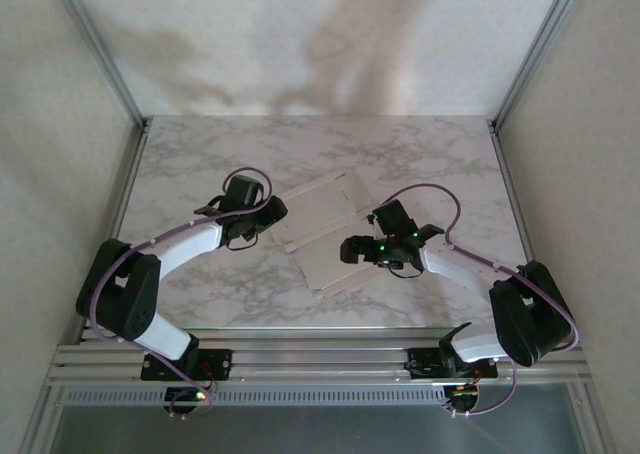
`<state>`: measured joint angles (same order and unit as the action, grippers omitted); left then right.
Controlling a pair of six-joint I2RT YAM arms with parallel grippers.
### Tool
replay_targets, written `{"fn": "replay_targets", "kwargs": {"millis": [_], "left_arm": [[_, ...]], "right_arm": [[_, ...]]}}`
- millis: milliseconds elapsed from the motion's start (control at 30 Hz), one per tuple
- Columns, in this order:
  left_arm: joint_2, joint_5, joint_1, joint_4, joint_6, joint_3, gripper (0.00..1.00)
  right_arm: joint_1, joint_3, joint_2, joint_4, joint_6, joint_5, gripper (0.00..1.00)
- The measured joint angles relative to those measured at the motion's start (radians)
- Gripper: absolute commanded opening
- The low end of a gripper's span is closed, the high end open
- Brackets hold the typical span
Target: Fold the paper box
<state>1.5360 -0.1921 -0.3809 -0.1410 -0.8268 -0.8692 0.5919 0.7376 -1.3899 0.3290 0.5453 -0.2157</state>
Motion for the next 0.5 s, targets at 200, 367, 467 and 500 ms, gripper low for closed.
{"fn": "replay_targets", "kwargs": {"millis": [200,367,467,500], "left_arm": [[0.041,0.006,0.010,0.001,0.020,0.000,0.66],[0.092,0.006,0.010,0.002,0.031,0.000,0.62],[0.114,0.005,0.010,0.013,0.042,0.000,0.60],[0.118,0.005,0.010,0.019,0.043,0.000,0.60]], "right_arm": [[0.000,-0.013,-0.005,-0.031,0.003,-0.015,0.99],[0.000,-0.055,-0.005,-0.090,0.049,-0.025,0.99],[0.002,-0.097,-0.003,-0.117,0.093,-0.040,0.99],[0.003,-0.108,-0.001,-0.125,0.107,-0.041,0.99]]}}
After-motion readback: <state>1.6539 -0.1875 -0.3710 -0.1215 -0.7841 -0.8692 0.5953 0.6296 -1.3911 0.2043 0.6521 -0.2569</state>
